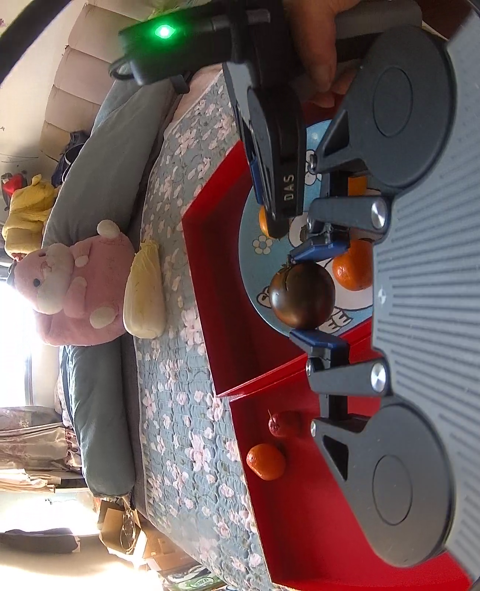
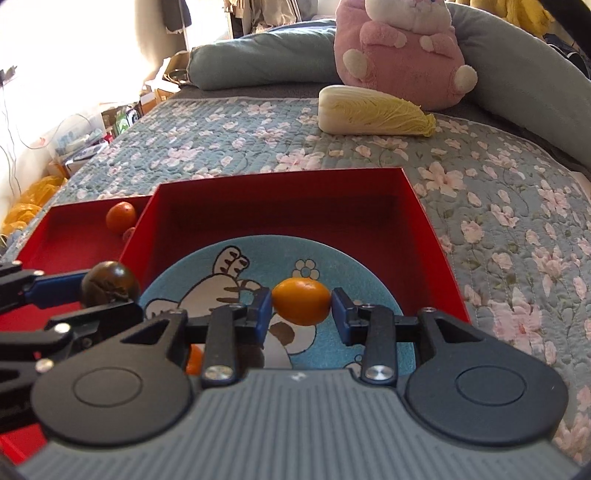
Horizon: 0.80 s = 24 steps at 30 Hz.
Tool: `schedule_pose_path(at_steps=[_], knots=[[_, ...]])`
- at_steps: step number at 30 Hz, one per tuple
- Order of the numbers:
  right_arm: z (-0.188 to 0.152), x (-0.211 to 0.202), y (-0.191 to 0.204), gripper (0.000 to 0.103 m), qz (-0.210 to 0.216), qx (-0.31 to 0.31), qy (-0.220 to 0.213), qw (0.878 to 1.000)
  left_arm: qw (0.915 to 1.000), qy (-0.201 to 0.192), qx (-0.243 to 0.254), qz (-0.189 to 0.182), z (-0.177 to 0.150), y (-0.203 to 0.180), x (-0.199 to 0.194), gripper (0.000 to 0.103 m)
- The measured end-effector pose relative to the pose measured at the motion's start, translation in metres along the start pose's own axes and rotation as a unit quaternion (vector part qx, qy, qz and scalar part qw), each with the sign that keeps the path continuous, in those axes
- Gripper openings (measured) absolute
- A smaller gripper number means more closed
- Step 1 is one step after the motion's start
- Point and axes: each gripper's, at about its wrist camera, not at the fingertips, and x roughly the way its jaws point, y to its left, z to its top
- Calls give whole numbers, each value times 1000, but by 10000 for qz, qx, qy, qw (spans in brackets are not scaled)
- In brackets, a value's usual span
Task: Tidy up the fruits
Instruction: 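Carry the dark tomato in the left tool over the plate while the right tool carries the yellow-orange tomato, then open the left tool over the plate while the right tool releases the yellow-orange tomato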
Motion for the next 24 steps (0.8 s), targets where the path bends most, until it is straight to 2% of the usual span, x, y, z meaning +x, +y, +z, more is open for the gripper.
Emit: schedule_pose_path(at_steps=[4, 6, 11, 14, 21, 23, 24], knots=[[1, 12, 0, 38, 1, -74, 199, 9998, 9999, 25, 68, -91, -1, -1, 9, 45], [-1, 10, -1, 45, 4, -93, 224, 9997, 9998, 90, 97, -118, -2, -1, 16, 45], [-10, -26, -13, 46, -11, 279, -363, 9990, 9992, 245, 254, -186, -7, -5, 32, 45], [-20, -48, -17, 46, 49, 412, -602, 9973, 9991, 188, 338, -177, -8, -7, 37, 46], [-39, -63, -24, 46, 11, 649, -643, 9958, 9991, 144, 347, -182, -6, -8, 41, 47], [-40, -62, -22, 46, -10, 588, -625, 9963, 9995, 106, 253, -166, -5, -6, 38, 61], [-41, -63, -20, 46, -7, 554, -623, 9965, 9996, 57, 231, -139, -5, -6, 36, 64]])
